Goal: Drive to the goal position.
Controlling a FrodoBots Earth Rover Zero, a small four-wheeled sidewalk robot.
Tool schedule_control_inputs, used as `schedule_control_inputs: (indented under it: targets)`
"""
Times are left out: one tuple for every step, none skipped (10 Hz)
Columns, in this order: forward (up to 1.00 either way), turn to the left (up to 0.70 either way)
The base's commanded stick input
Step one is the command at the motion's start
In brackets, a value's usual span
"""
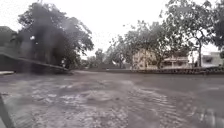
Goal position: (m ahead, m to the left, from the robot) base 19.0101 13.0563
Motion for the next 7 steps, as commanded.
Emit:
schedule_control_inputs:
  targets:
    - [0.7,0.0]
    - [0.7,0.0]
    - [0.7,0.0]
    - [0.7,0.0]
    - [0.7,0.0]
    - [0.7,0.0]
    - [0.7,0.0]
